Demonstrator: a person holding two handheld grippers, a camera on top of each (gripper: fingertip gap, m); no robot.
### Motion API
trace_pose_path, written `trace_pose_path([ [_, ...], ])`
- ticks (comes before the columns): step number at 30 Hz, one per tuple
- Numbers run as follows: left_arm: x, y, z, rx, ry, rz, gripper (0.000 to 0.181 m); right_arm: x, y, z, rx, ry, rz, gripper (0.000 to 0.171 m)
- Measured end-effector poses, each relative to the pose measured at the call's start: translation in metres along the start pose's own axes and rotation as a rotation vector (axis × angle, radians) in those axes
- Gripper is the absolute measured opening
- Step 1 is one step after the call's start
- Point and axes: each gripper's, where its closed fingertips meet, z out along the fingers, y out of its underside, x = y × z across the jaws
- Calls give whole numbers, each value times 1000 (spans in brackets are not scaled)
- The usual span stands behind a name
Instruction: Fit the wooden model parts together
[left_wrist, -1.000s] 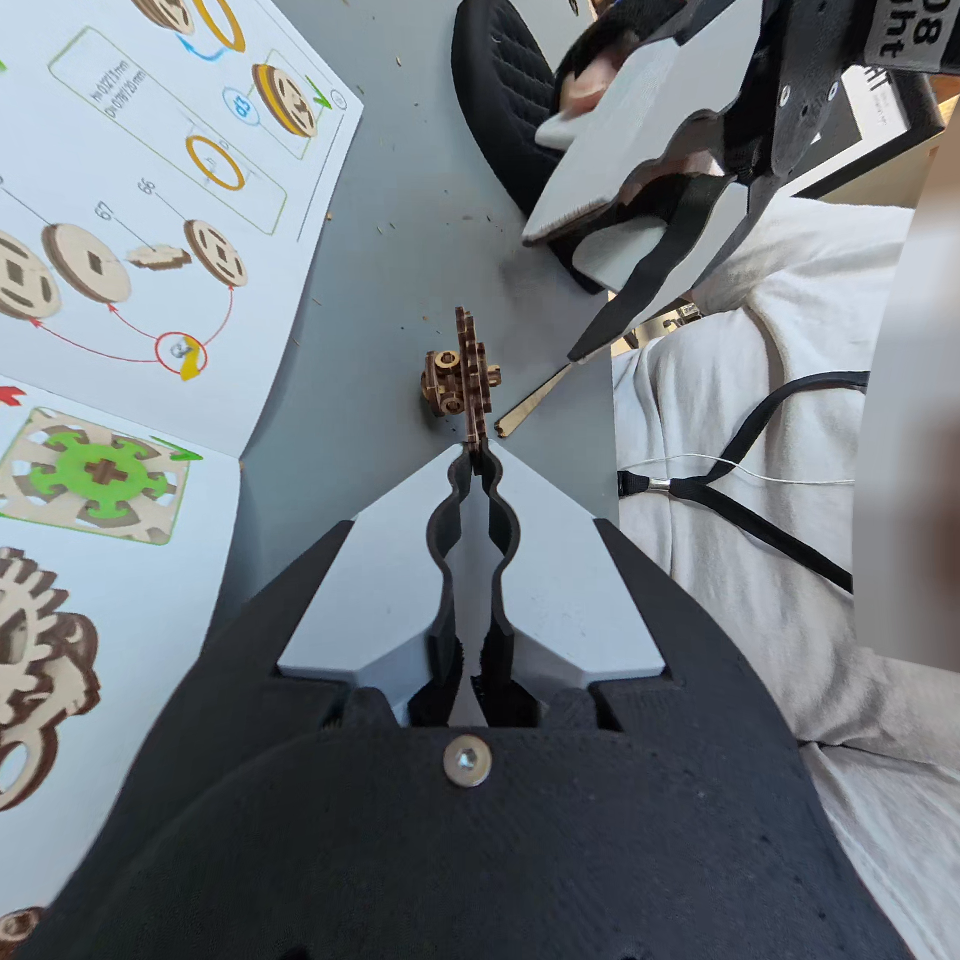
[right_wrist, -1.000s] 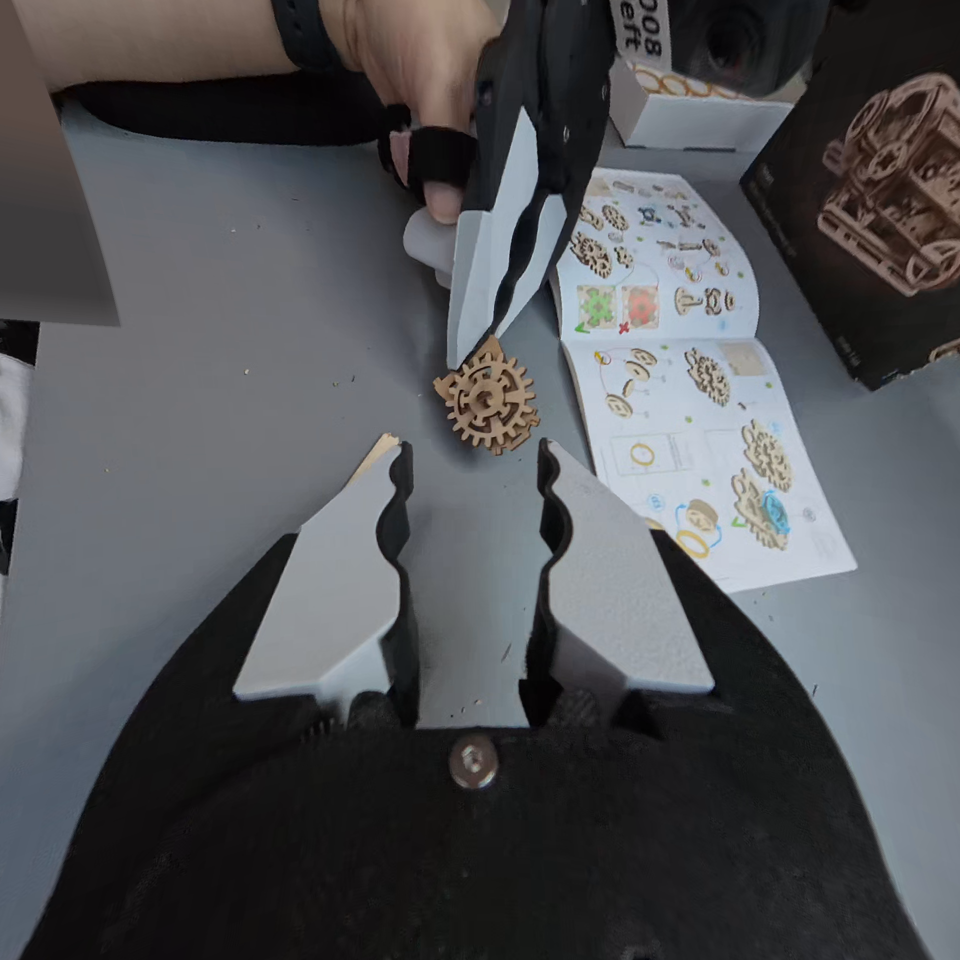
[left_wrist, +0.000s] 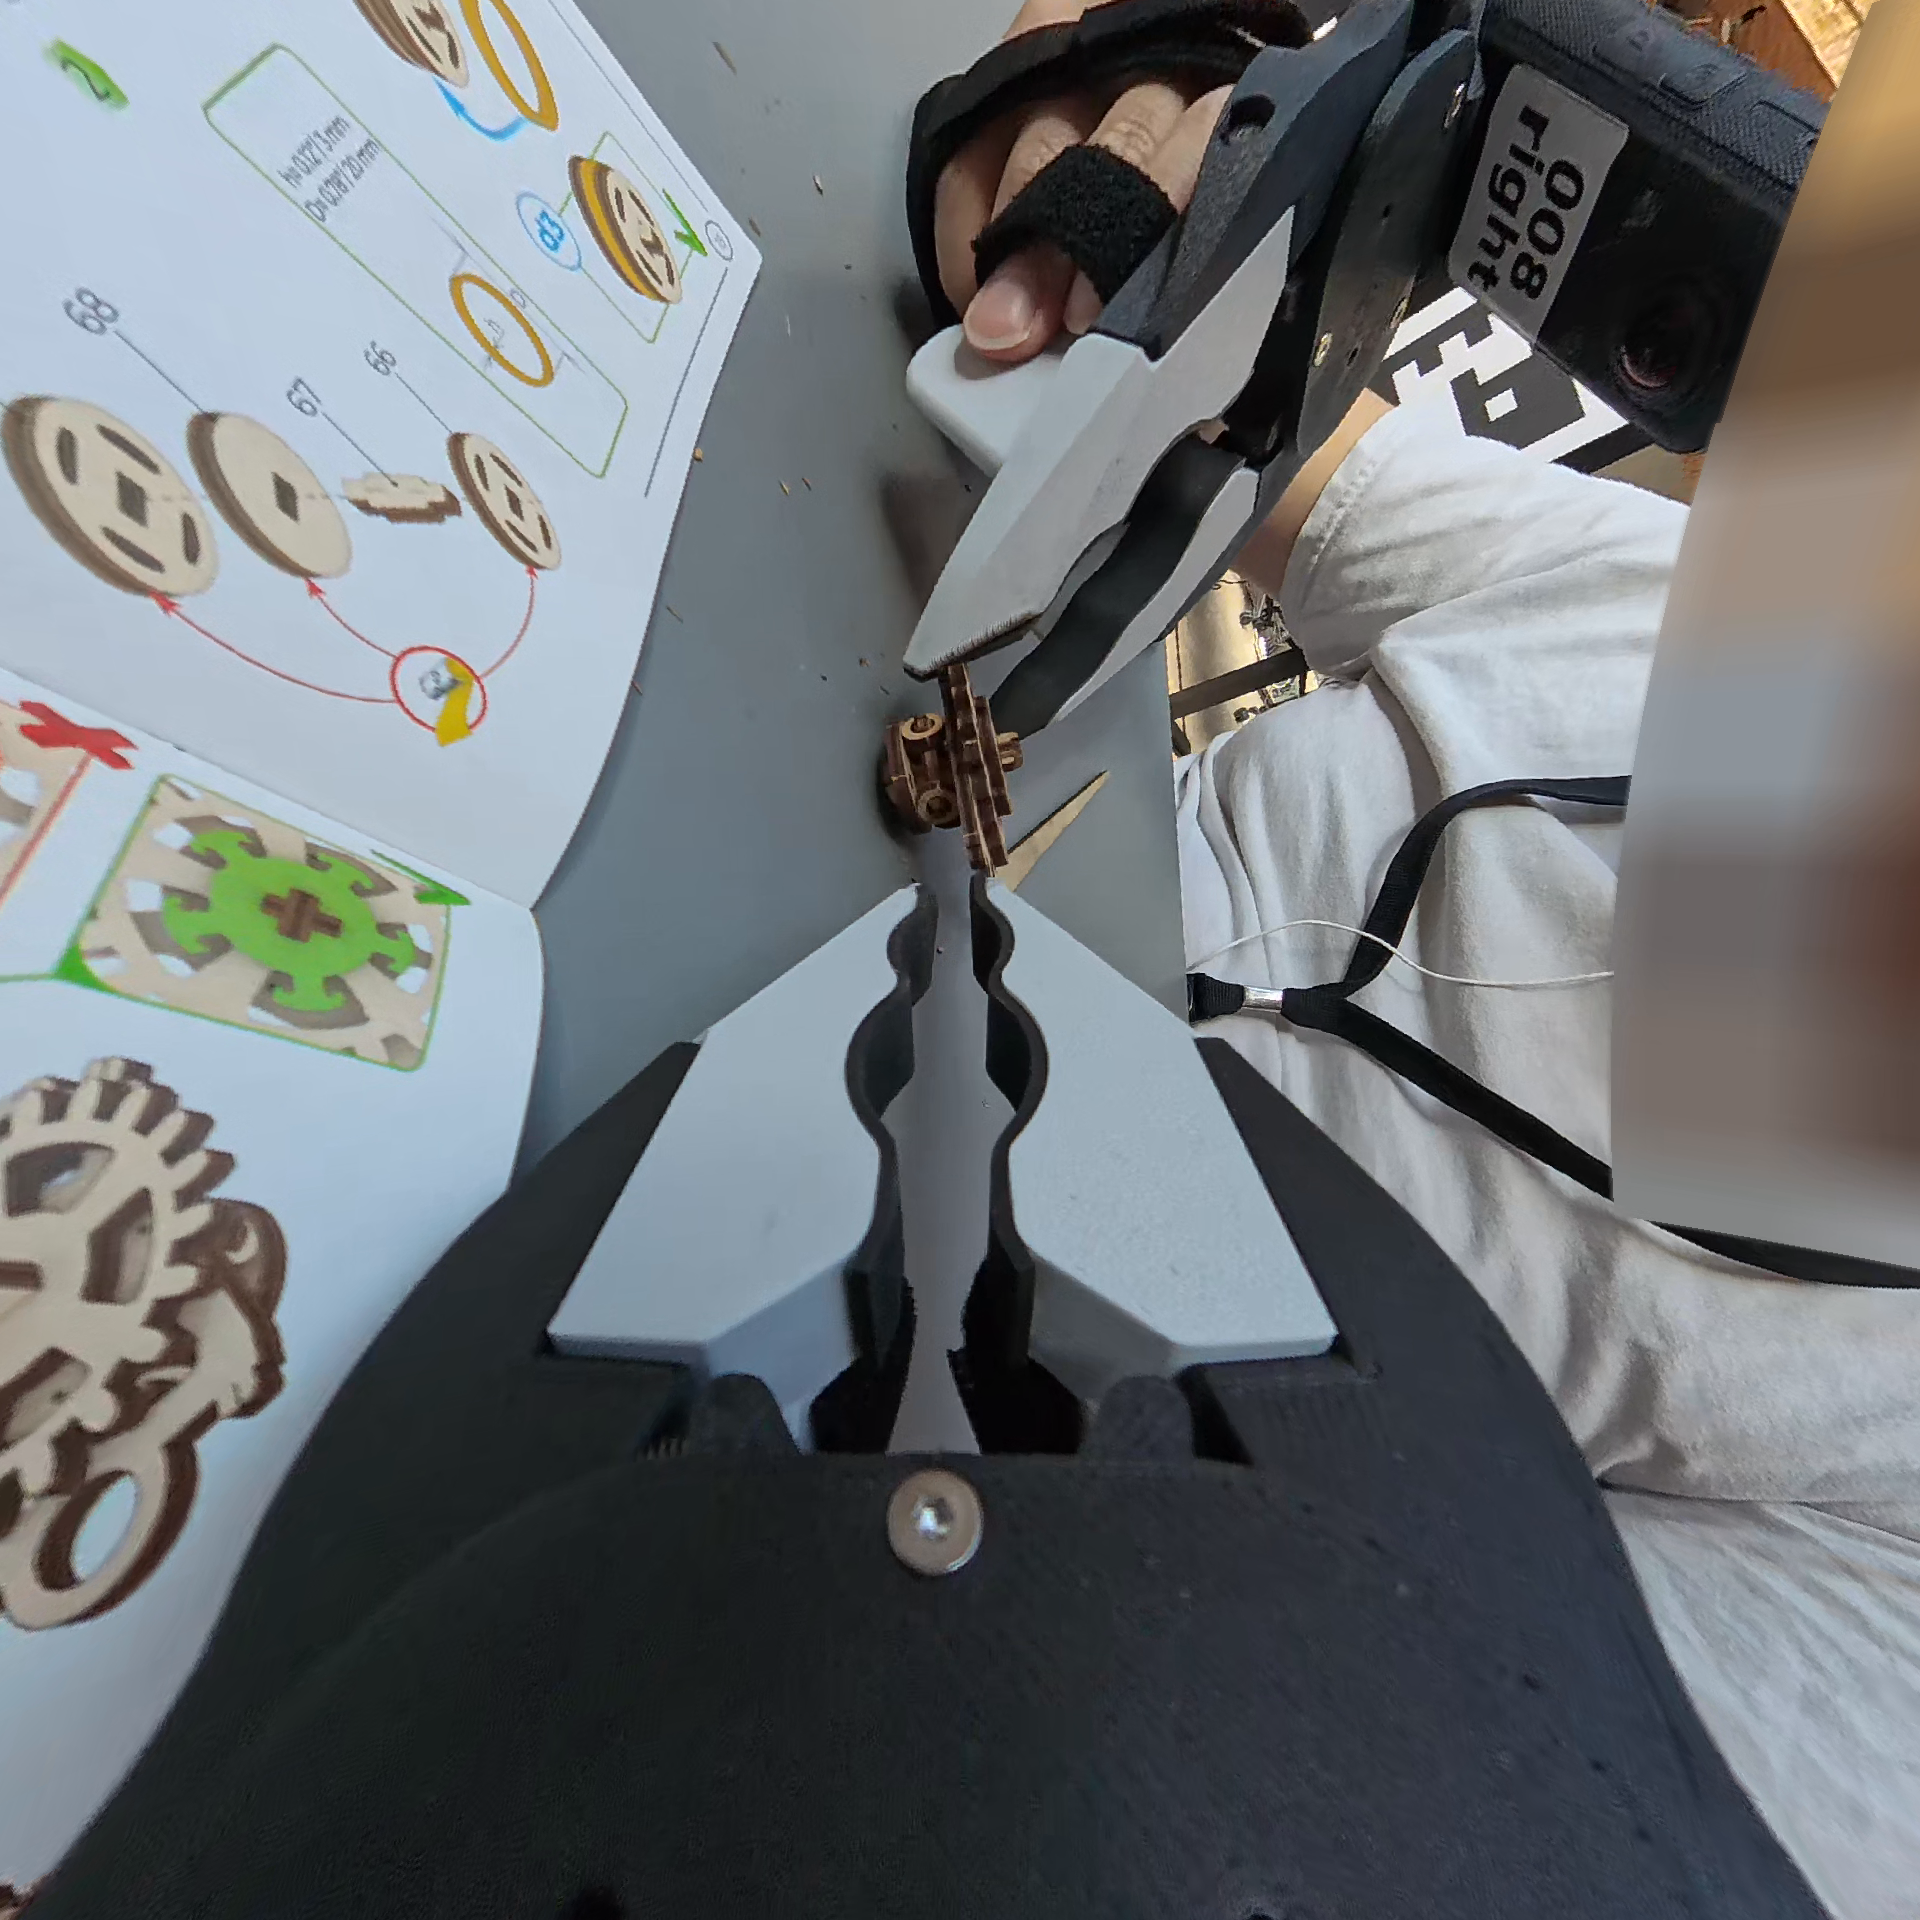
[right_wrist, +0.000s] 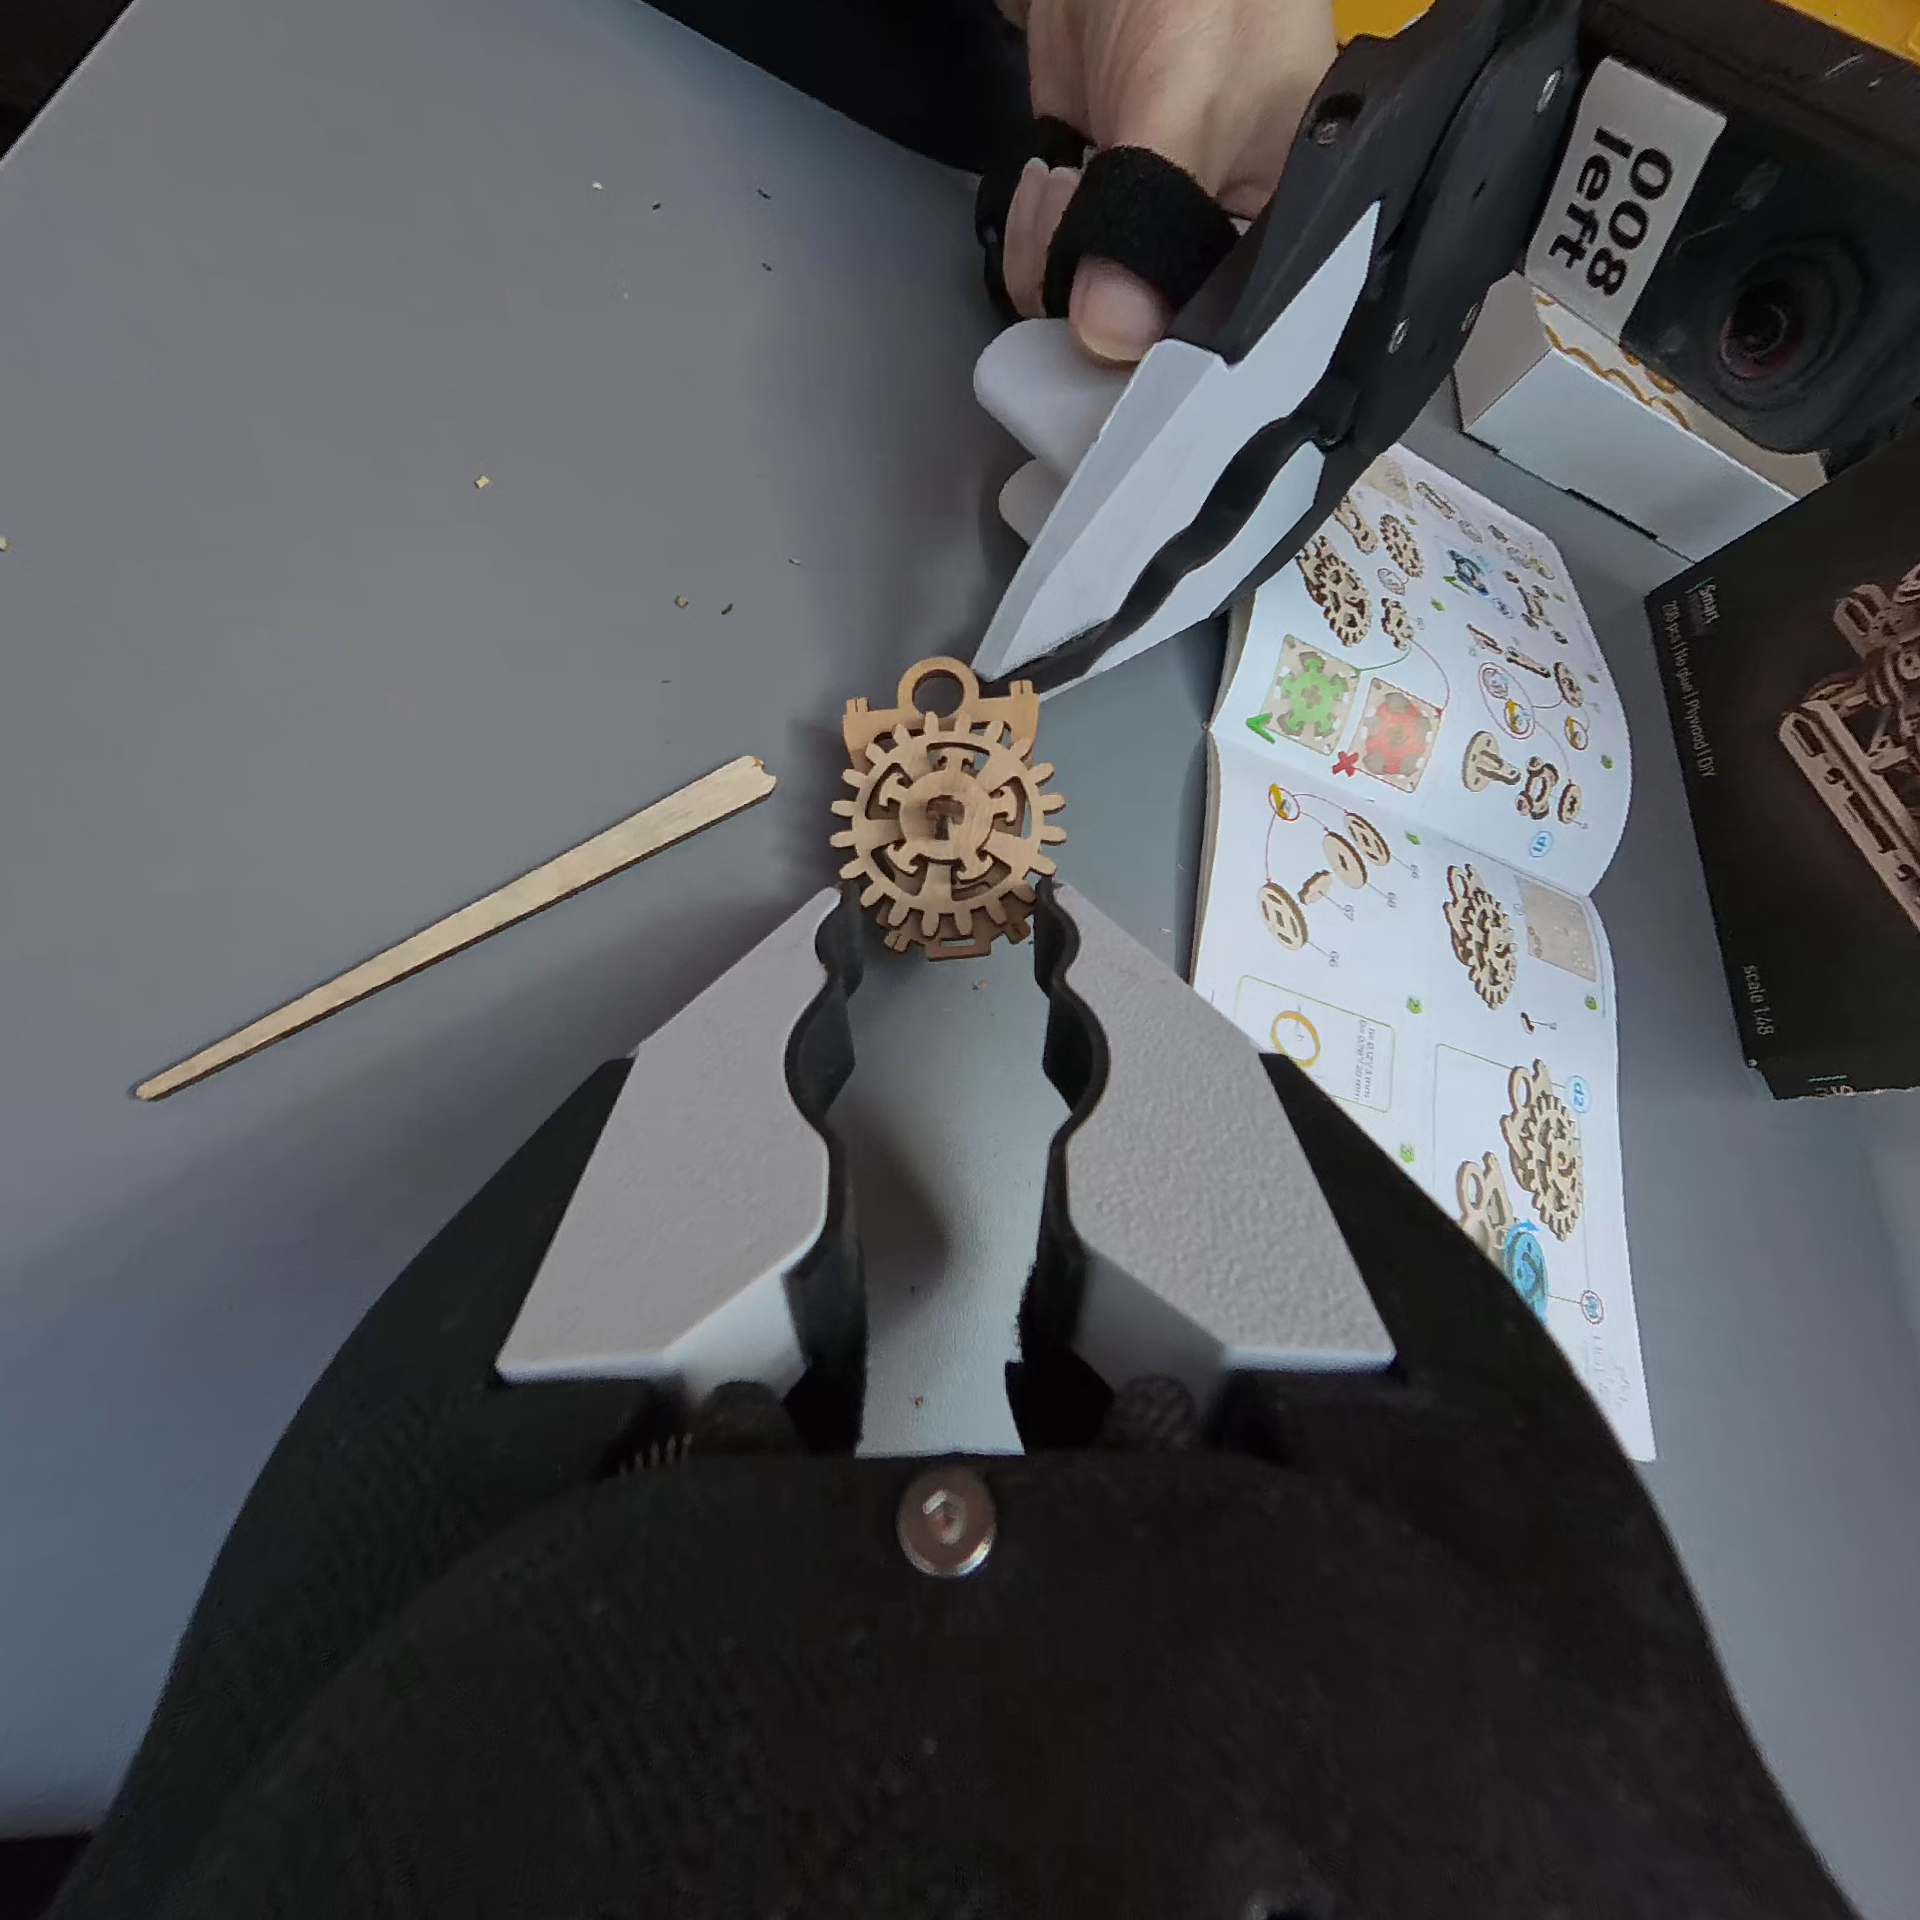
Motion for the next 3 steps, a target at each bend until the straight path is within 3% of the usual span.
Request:
trace_pose_path([
  [3,-2,2,1,-12,-12,4,0,1,4,0,-6,-16,37,32],
])
